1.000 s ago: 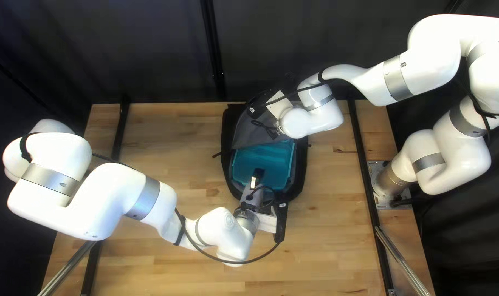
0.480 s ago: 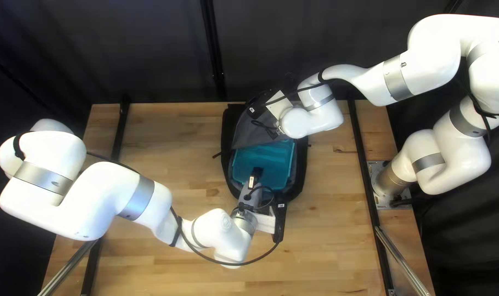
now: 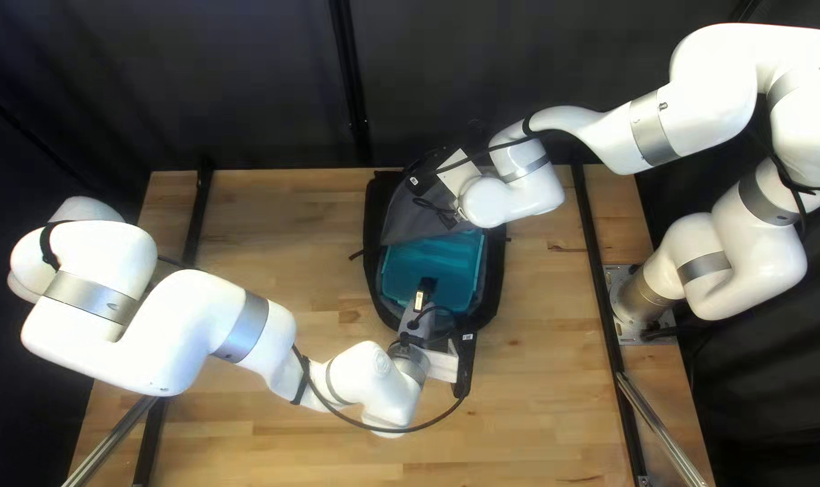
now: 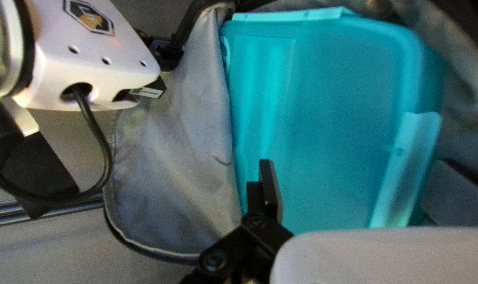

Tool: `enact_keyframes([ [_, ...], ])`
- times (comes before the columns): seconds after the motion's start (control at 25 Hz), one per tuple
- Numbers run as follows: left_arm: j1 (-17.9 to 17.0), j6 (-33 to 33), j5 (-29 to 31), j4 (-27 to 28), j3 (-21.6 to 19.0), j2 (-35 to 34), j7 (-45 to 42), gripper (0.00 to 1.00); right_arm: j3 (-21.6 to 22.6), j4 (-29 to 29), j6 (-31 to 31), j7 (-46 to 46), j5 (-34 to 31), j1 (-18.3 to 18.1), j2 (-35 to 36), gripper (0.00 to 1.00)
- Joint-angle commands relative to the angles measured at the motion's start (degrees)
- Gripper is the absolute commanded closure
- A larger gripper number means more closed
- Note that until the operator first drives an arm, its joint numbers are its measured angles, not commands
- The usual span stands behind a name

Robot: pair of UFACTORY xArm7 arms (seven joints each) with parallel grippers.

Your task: Remove a lunch box from a kids backpack

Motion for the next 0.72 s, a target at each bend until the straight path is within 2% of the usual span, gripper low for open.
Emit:
enact_keyframes([
  [0.04, 0.4, 0.3, 0.2, -0.2, 0.4, 0.0, 0.3, 0.00, 0.0, 0.0, 0.0, 0.0, 0.0, 0.0, 0.0, 1.00],
  [0.72, -2.0, 4.6, 1.0, 0.0, 0.7, -1.7, 1.6, 0.00, 0.0, 0.0, 0.0, 0.0, 0.0, 0.0, 0.0, 1.00],
])
